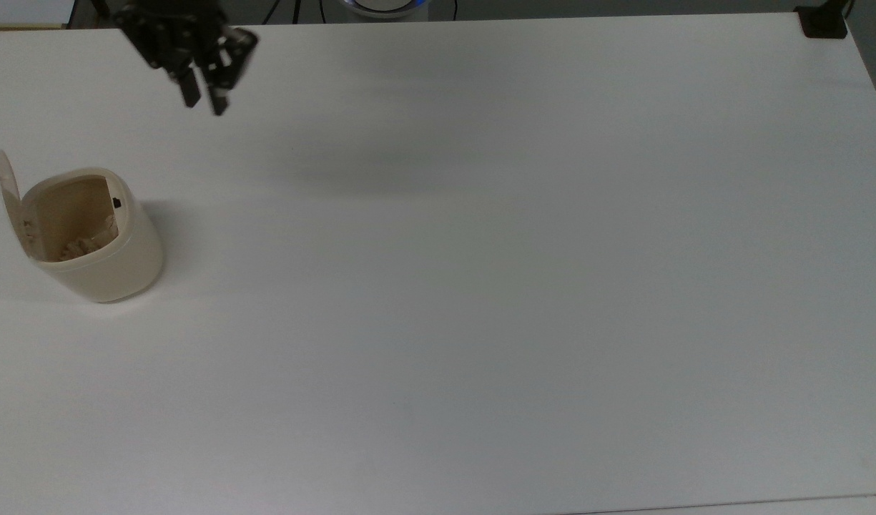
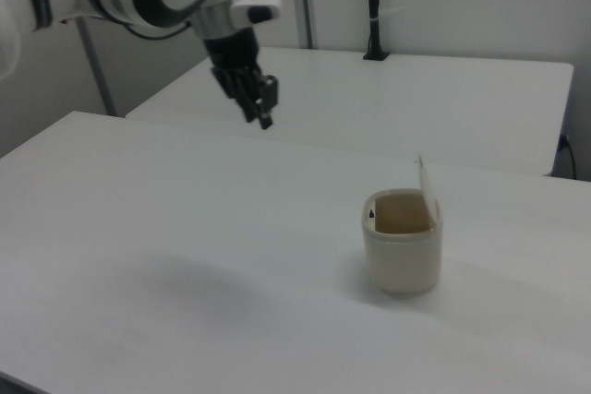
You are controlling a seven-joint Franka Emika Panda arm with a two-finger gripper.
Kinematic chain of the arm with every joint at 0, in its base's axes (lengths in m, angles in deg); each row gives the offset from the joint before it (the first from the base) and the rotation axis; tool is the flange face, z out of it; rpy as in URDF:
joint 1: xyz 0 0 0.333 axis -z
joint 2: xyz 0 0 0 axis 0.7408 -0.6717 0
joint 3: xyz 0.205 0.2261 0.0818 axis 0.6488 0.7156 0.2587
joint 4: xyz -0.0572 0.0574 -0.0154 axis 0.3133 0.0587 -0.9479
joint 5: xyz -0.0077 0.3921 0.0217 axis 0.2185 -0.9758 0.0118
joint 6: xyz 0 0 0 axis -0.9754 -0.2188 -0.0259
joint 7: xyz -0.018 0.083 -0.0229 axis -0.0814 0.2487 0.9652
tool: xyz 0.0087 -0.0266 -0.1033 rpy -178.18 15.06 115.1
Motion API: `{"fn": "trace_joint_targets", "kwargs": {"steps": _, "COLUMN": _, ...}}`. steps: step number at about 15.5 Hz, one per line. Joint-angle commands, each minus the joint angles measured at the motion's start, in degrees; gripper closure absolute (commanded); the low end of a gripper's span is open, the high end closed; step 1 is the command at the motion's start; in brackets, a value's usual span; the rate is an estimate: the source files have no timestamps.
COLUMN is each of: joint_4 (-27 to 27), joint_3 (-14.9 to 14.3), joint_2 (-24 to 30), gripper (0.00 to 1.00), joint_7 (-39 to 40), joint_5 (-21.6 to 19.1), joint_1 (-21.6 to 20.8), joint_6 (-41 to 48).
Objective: Open the trash bin
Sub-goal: 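Lift the gripper up and away from the opened bin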
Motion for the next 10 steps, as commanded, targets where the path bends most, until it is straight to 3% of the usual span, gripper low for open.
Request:
{"fn": "trace_joint_targets", "kwargs": {"steps": 1, "joint_4": -2.62, "joint_3": 4.16, "joint_2": 4.15, "gripper": 0.00, "joint_7": 3.48, "joint_5": 0.20, "joint_1": -1.86, "joint_6": 6.74}}
{"fn": "trace_joint_targets", "kwargs": {"steps": 5, "joint_4": -2.80, "joint_3": 6.28, "joint_2": 4.68, "gripper": 0.00, "joint_7": 4.55, "joint_5": -1.29, "joint_1": -2.56, "joint_6": 11.48}}
{"fn": "trace_joint_targets", "kwargs": {"steps": 10, "joint_4": -2.80, "joint_3": 6.37, "joint_2": 4.51, "gripper": 0.00, "joint_7": 4.28, "joint_5": -1.38, "joint_1": -2.65, "joint_6": 12.29}}
